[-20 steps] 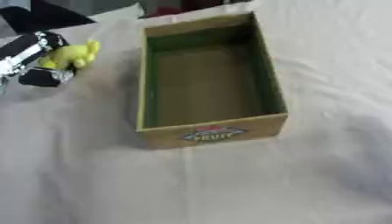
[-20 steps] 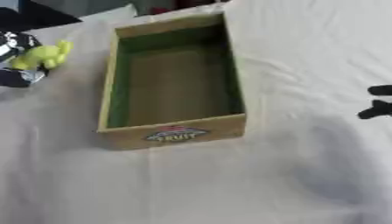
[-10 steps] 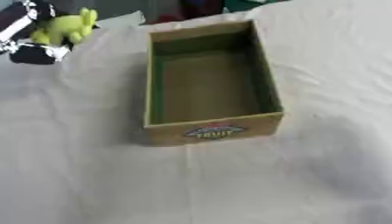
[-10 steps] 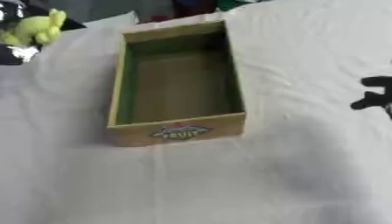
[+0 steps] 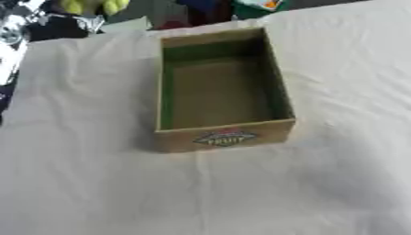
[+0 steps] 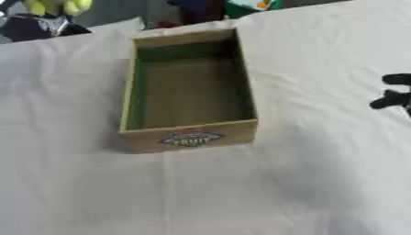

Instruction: Pick up objects on the table and place them in the box.

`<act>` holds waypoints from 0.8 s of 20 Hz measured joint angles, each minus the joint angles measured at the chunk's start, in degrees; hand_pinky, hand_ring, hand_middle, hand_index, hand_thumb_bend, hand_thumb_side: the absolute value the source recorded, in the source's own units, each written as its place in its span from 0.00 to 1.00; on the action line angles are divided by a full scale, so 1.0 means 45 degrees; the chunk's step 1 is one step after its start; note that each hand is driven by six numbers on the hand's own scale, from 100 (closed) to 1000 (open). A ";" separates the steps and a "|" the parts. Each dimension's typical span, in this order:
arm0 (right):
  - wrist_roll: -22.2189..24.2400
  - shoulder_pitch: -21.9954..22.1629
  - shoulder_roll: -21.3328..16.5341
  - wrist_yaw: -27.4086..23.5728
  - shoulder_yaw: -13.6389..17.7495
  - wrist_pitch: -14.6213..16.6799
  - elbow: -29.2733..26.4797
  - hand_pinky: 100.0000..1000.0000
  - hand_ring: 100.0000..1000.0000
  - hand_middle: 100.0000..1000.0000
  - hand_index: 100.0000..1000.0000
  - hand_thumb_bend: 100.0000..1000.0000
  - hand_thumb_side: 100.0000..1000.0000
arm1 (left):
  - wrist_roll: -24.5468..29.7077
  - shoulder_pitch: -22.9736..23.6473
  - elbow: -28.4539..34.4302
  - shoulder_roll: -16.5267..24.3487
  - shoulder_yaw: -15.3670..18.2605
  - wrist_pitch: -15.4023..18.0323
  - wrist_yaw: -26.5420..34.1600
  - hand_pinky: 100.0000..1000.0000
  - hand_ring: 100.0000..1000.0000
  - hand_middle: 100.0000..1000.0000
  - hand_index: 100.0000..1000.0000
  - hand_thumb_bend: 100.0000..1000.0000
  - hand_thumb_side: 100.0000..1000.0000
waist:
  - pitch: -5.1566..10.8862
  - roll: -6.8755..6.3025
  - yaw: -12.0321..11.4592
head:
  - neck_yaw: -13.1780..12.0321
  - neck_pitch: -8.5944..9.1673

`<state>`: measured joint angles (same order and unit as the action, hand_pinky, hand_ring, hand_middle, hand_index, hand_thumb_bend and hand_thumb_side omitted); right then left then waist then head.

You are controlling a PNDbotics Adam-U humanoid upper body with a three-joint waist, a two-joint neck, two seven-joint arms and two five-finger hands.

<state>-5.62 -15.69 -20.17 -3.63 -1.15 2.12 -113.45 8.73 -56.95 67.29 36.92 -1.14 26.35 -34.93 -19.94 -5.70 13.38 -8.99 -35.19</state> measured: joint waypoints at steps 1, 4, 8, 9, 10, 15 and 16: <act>0.0054 -0.0102 0.0055 -0.0032 -0.0042 0.0018 0.0000 0.84 0.53 0.67 0.96 0.00 0.76 | -0.0055 -0.0043 0.0110 -0.0200 -0.0073 -0.0053 -0.0131 0.20 0.54 0.54 0.47 0.00 0.23 | 0.0011 0.0023 0.0037 | -0.0069 0.0008; 0.0266 -0.0421 0.0187 -0.0178 -0.0225 0.0088 0.0000 0.84 0.53 0.67 0.96 0.00 0.76 | -0.0191 -0.0122 0.0408 -0.0766 -0.0323 -0.0133 -0.0581 0.20 0.55 0.54 0.48 0.00 0.23 | 0.0040 0.0071 0.0105 | -0.0299 0.0020; 0.0669 -0.0651 0.0283 -0.0444 -0.0571 0.0090 0.0000 0.84 0.54 0.67 0.95 0.00 0.76 | -0.0317 -0.0119 0.0725 -0.1292 -0.0683 -0.0047 -0.1095 0.20 0.55 0.54 0.49 0.00 0.23 | 0.0189 0.0125 0.0099 | -0.0537 0.0019; 0.0772 -0.0728 0.0284 -0.0498 -0.0666 0.0078 0.0000 0.84 0.54 0.67 0.95 0.00 0.76 | -0.0309 -0.0113 0.0762 -0.1409 -0.0771 -0.0009 -0.1218 0.20 0.55 0.54 0.49 0.00 0.22 | 0.0242 0.0131 0.0098 | -0.0577 0.0017; 0.0878 -0.0825 0.0286 -0.0556 -0.0762 0.0071 0.0000 0.84 0.54 0.67 0.94 0.00 0.77 | -0.0288 -0.0101 0.0800 -0.1527 -0.0854 0.0031 -0.1349 0.20 0.55 0.54 0.49 0.00 0.22 | 0.0285 0.0138 0.0101 | -0.0616 0.0013; 0.1350 -0.1341 0.0401 -0.0756 -0.1042 0.0261 0.0000 0.84 0.55 0.67 0.93 0.00 0.79 | -0.0030 0.0000 0.0766 -0.1961 -0.1127 0.0307 -0.1780 0.20 0.55 0.54 0.48 0.00 0.22 | 0.0369 0.0275 0.0241 | -0.0801 -0.0004; 0.1419 -0.1403 0.0402 -0.0775 -0.1068 0.0323 0.0000 0.84 0.55 0.67 0.92 0.00 0.79 | 0.0044 0.0000 0.0701 -0.2039 -0.1136 0.0357 -0.1836 0.20 0.55 0.54 0.49 0.00 0.22 | 0.0370 0.0283 0.0278 | -0.0836 -0.0006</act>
<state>0.76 -22.01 -18.36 -7.12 -5.96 3.57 -113.45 8.93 -56.95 70.44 27.74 -6.25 27.95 -43.19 -18.28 -4.42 14.63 -12.75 -35.22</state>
